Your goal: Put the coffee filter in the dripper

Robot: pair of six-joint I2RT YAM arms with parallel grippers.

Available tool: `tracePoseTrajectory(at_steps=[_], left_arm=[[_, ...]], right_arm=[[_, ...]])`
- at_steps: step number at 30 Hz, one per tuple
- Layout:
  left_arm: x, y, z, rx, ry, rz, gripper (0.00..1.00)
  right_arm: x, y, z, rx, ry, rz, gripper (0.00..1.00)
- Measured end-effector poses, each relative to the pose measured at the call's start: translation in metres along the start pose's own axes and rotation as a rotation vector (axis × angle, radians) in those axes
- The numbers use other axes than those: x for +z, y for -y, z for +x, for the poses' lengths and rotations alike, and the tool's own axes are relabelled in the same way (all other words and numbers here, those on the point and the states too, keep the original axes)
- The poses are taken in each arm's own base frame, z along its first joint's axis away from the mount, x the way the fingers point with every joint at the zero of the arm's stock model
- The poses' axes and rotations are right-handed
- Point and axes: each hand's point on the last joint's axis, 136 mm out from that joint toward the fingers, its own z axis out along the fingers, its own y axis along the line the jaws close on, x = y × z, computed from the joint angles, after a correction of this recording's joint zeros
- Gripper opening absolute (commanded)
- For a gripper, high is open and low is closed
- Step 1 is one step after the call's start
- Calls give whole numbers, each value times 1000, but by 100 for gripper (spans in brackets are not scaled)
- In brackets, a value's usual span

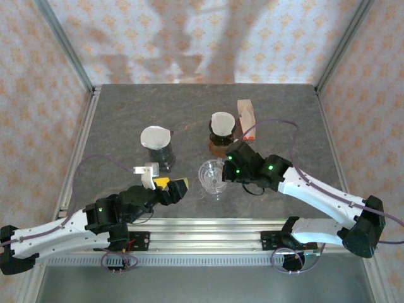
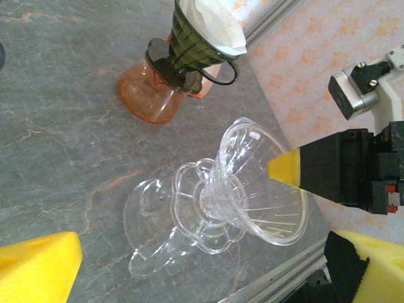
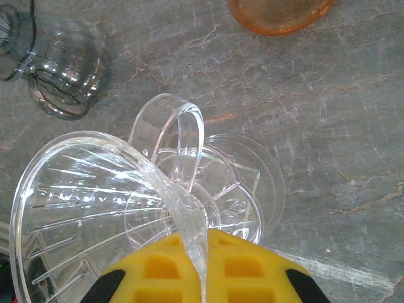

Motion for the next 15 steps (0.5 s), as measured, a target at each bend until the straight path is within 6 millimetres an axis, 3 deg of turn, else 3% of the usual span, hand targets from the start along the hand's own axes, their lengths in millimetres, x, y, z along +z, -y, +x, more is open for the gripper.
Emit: tracePoseTrajectory(at_steps=[3, 6, 8, 11, 15], left_arm=[[0, 0, 0, 1, -1, -2, 100], [0, 0, 0, 1, -1, -2, 100], [0, 0, 0, 1, -1, -1, 100], [0, 0, 1, 1, -1, -2, 100], [1, -1, 1, 3, -3, -5, 100]], right_arm=[[0, 1, 0, 9, -1, 0, 13], [2, 2, 1, 18, -5, 5, 42], [2, 4, 3, 17, -7, 9, 54], [0, 4, 2, 20, 0, 6, 61], [-7, 5, -3, 21, 34, 2, 63]])
